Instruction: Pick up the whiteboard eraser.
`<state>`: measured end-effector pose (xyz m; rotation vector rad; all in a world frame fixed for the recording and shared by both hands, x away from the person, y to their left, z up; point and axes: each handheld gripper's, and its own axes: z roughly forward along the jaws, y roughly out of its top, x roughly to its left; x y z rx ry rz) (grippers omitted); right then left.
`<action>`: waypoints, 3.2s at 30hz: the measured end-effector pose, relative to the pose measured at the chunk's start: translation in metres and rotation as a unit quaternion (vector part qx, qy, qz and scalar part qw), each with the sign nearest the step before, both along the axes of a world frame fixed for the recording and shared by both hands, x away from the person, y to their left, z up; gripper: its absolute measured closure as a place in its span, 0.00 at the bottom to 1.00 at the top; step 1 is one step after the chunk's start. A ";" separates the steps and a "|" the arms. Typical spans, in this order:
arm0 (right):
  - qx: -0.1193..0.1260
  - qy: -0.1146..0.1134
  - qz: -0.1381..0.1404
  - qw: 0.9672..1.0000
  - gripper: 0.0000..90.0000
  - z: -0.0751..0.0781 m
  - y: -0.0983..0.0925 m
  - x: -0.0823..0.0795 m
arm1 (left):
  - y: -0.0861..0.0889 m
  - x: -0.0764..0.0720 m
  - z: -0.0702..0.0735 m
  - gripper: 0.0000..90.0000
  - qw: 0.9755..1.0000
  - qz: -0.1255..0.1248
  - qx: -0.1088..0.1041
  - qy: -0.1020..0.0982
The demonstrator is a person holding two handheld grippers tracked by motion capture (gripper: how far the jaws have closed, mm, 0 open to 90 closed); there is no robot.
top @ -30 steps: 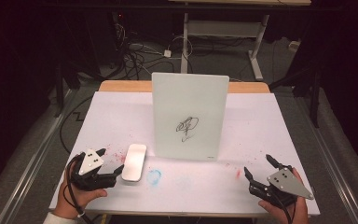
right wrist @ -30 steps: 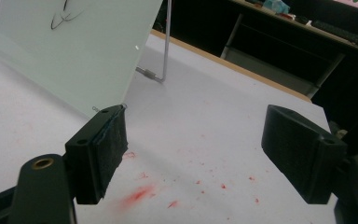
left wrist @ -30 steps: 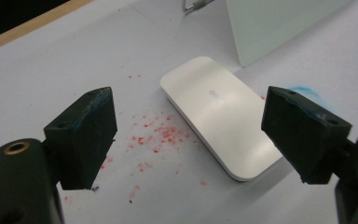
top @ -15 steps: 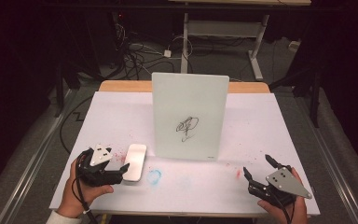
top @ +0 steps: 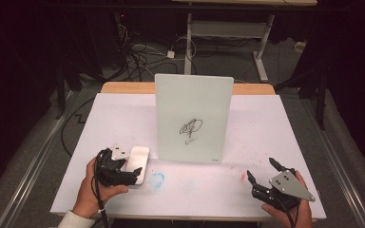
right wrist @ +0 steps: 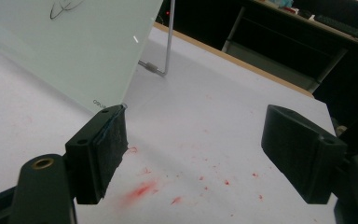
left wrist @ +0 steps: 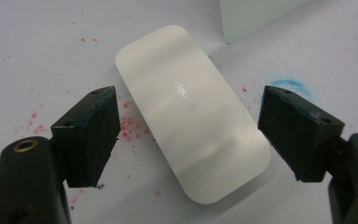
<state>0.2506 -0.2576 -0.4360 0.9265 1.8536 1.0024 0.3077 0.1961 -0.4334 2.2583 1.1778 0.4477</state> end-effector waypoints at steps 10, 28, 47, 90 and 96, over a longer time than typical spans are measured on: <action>-0.008 0.003 0.002 1.000 0.25 -0.002 0.002 0.001 | -0.015 0.014 -0.012 0.22 0.999 0.005 0.003 0.031; -0.016 0.009 0.009 1.000 0.26 -0.006 0.005 0.003 | -0.014 0.049 -0.032 0.16 0.993 0.068 -0.034 0.087; -0.032 0.018 0.015 0.999 0.28 -0.008 0.007 0.003 | -0.016 0.048 -0.038 0.31 0.996 0.062 0.000 0.071; -0.011 0.013 0.005 1.000 0.28 -0.004 0.004 0.010 | 0.012 0.018 0.024 0.32 0.994 -0.008 -0.042 -0.105; -0.012 0.013 0.004 1.000 0.28 -0.005 0.003 0.010 | 0.011 0.017 0.025 0.32 0.993 -0.012 -0.032 -0.114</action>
